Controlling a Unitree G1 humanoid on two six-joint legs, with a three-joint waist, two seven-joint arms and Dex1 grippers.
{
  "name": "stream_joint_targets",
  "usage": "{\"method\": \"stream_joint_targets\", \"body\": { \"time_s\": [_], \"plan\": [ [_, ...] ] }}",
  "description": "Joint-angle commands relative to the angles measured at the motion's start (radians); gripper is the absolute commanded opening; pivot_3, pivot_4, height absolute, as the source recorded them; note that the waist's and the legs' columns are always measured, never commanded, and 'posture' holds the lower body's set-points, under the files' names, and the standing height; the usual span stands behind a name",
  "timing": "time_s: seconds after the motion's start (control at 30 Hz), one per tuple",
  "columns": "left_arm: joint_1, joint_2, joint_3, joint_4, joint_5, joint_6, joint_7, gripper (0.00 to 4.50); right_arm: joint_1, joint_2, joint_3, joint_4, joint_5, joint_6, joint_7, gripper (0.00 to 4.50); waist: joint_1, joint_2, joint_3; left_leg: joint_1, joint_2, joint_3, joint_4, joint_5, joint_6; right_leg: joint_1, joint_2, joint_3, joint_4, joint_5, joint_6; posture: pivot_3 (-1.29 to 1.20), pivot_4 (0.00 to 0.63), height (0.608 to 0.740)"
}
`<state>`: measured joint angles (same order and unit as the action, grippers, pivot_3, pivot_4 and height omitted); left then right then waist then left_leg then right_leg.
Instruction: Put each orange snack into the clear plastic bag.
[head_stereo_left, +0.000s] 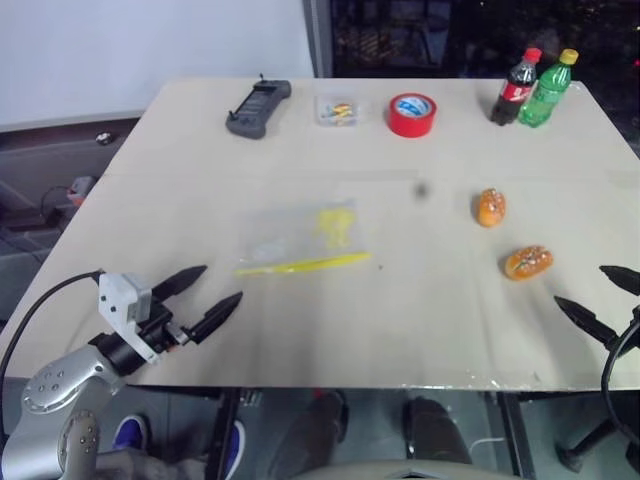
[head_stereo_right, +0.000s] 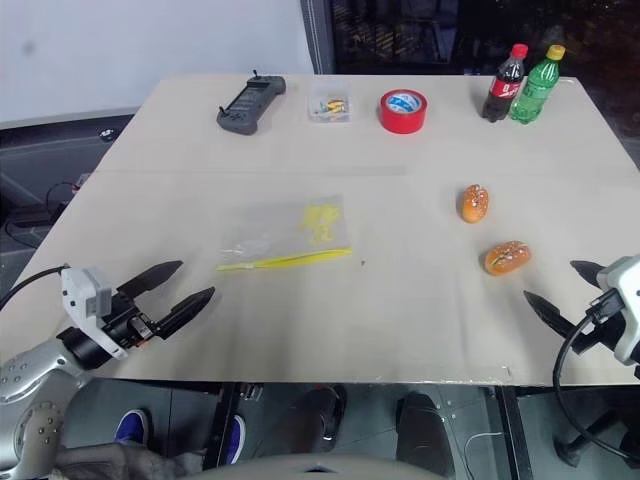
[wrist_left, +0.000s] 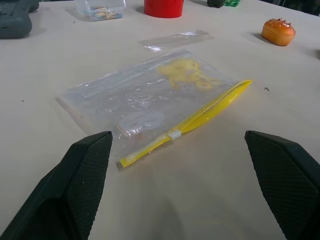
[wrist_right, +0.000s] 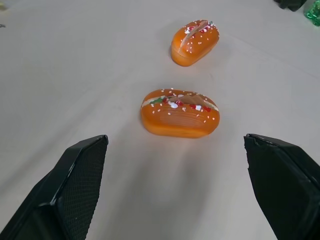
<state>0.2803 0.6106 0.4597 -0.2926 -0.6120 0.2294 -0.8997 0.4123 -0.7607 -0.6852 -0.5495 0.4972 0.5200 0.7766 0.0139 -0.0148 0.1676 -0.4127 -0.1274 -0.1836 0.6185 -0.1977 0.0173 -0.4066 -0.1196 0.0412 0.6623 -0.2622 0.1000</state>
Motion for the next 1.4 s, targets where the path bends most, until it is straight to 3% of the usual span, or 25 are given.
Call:
{"method": "stream_joint_targets", "body": {
  "time_s": [0.03,0.23,0.37,0.47,0.63,0.8,0.97,1.23,1.4],
  "plan": [
    [0.01,0.01,0.027,-0.011,-0.011,-0.013,-0.009,4.5,-0.022,-0.013,-0.005,-0.002,-0.003,-0.035,0.012,4.46,0.0,0.0,0.0,0.0,0.0,0.0,0.0,0.0,0.0,0.0,0.0,0.0,0.0,0.0,0.0,0.0,0.15,0.74],
    [-0.019,0.005,0.02,-0.032,-0.02,0.04,0.056,4.5,-0.087,-0.018,0.067,0.014,-0.003,-0.07,0.039,4.46,0.0,0.0,0.0,0.0,0.0,0.0,0.0,0.0,0.0,0.0,0.0,0.0,0.0,0.0,0.0,0.0,0.15,0.74],
    [-0.094,0.052,-0.011,-0.042,0.009,0.224,0.216,4.5,-0.16,-0.012,0.168,-0.051,0.024,-0.065,0.039,4.46,0.0,0.0,-0.001,0.0,0.0,-0.001,0.0,0.0,0.0,0.0,0.0,0.0,0.0,0.0,0.0,0.0,0.15,0.74],
    [-0.197,0.101,-0.021,-0.007,-0.057,0.412,0.273,4.5,-0.246,-0.009,0.257,-0.097,0.061,-0.03,0.021,4.46,-0.001,0.0,-0.001,0.0,0.0,-0.001,0.001,0.0,0.0,0.0,0.001,0.0,0.001,0.0,0.0,0.0,0.15,0.74],
    [-0.438,0.138,-0.018,0.205,-0.192,0.675,0.277,4.5,-0.397,0.007,0.437,-0.118,0.096,-0.015,0.04,4.46,-0.002,0.0,-0.001,0.0,0.0,-0.002,0.002,0.0,0.0,0.0,0.002,-0.001,0.001,0.001,0.001,0.0,0.15,0.74],
    [-0.617,0.21,-0.105,0.494,-0.136,0.779,0.195,4.5,-0.492,0.019,0.547,-0.11,0.098,-0.012,0.052,4.46,-0.01,0.0,-0.001,-0.001,0.0,-0.003,0.002,0.0,0.0,-0.001,0.002,-0.002,0.001,0.001,0.001,0.0,0.15,0.74],
    [-0.763,0.239,-0.202,0.765,-0.08,0.824,0.054,4.5,-0.49,0.016,0.566,-0.14,0.097,-0.008,0.033,4.46,-0.016,-0.001,-0.001,-0.001,-0.002,-0.004,0.002,0.003,-0.004,-0.002,0.001,-0.003,0.002,0.001,0.001,0.0,0.15,0.74],
    [-1.004,0.166,-0.431,1.125,0.074,0.793,-0.289,4.5,-0.437,-0.002,0.524,-0.232,0.138,0.056,-0.019,4.46,-0.006,0.002,-0.005,0.0,-0.003,-0.004,0.005,0.0,0.0,0.0,0.001,-0.003,0.002,0.002,0.002,0.0,0.15,0.74],
    [-1.121,0.099,-0.514,1.253,0.137,0.795,-0.519,4.5,-0.396,-0.009,0.495,-0.284,0.165,0.085,-0.055,4.46,-0.001,0.002,-0.005,-0.001,-0.005,-0.005,0.009,0.0,0.0,0.002,0.001,-0.004,0.002,0.002,0.004,0.0,0.15,0.74]
  ]
}}
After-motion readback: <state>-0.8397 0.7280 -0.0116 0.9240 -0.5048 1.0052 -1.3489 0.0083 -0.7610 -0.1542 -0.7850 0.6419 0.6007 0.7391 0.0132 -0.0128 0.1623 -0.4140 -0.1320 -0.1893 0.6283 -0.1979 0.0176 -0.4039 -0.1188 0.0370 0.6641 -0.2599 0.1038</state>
